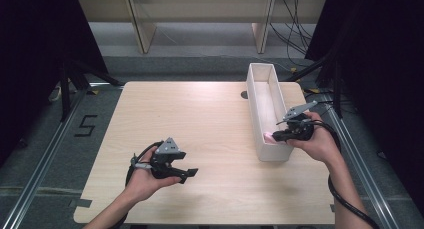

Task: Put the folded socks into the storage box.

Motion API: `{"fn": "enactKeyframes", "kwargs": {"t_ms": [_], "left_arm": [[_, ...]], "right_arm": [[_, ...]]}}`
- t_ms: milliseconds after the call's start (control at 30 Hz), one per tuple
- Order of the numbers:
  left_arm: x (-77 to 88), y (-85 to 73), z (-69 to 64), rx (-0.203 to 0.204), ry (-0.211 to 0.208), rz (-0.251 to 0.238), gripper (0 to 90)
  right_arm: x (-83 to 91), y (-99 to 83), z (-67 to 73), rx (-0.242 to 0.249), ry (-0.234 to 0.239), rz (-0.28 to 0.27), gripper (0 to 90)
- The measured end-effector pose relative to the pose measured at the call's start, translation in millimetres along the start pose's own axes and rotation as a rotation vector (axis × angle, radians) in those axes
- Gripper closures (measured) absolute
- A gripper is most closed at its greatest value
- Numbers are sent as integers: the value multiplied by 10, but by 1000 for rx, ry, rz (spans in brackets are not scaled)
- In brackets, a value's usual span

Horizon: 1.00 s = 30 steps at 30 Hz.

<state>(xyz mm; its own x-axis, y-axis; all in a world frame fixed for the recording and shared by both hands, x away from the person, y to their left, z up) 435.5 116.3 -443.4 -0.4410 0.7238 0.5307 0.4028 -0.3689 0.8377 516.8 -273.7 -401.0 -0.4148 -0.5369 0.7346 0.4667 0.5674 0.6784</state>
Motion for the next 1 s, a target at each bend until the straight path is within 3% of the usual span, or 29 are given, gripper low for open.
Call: {"fn": "enactKeyframes", "kwargs": {"t_ms": [67, 167, 267, 333, 433, 500, 833, 1000], "left_arm": [[4, 2, -5, 3, 0, -2, 266], [2, 6, -5, 1, 0, -4, 266], [-6, 9, -9, 2, -3, -3, 266], [-8, 12, -13, 1, 0, 0, 266], [-7, 18, -8, -4, -4, -1, 266], [-7, 20, -6, -3, -2, -2, 266], [4, 20, 18, 9, 2, -12, 267], [10, 47, 47, 12, 8, -20, 267]], "right_arm": [[-19, -10, -11, 14, 15, -2, 851], [-2, -15, 9, -29, 12, -4, 849], [-9, -21, 2, -30, 4, -14, 845], [-19, -31, 25, -60, -3, -28, 842], [-9, -43, 8, -71, 16, -20, 831], [-13, -47, 7, -84, -2, -30, 826], [-1, -45, 13, -111, 8, -30, 778], [18, -46, -31, -100, -4, -66, 741]]}}
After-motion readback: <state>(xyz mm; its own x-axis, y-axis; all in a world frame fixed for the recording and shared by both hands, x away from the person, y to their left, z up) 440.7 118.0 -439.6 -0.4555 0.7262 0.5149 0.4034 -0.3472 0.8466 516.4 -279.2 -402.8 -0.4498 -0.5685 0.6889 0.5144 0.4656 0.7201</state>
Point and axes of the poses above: each handheld gripper's, and its own axes: x roughly backward along the jaws, y roughly out of its top, z roughly to its left, the point moved 2 cm from there along -x, roughly forward along the jaws, and after that the axes turned 6 degrees about -z, right-handed, at the moved point
